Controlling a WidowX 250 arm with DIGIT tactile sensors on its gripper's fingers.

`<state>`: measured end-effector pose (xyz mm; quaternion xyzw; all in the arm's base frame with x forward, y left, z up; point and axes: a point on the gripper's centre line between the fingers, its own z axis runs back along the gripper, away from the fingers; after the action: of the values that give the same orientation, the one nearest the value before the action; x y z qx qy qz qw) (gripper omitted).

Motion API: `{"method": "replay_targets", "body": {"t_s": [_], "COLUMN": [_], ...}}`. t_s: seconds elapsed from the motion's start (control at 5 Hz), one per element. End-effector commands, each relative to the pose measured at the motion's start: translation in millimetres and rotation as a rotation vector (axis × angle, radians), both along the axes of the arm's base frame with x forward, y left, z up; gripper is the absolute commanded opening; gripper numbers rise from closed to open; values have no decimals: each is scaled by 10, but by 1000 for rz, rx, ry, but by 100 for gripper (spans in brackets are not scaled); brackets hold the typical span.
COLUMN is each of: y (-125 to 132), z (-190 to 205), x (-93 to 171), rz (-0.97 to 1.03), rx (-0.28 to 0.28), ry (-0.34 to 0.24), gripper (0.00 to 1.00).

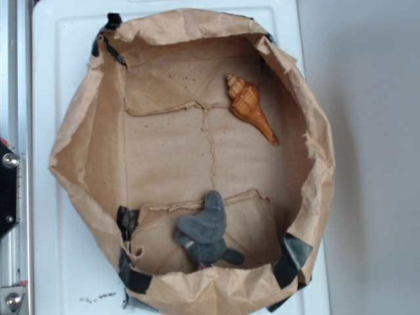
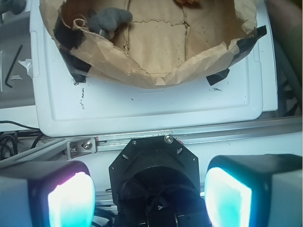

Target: Grab the shell.

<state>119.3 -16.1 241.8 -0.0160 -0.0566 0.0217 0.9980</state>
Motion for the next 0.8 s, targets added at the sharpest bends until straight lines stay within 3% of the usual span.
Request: {"method": "replay_targets", "body": {"t_s": [0.0, 0.2, 0.4, 0.6], "y": [0, 164, 71, 127], "z": [0, -39, -167, -192], "x": [0, 93, 586, 935], "rz": [0, -78, -34, -50], "rx": [0, 6, 65, 63], "ry": [0, -14, 31, 15], "gripper": [100, 100, 100, 100]}}
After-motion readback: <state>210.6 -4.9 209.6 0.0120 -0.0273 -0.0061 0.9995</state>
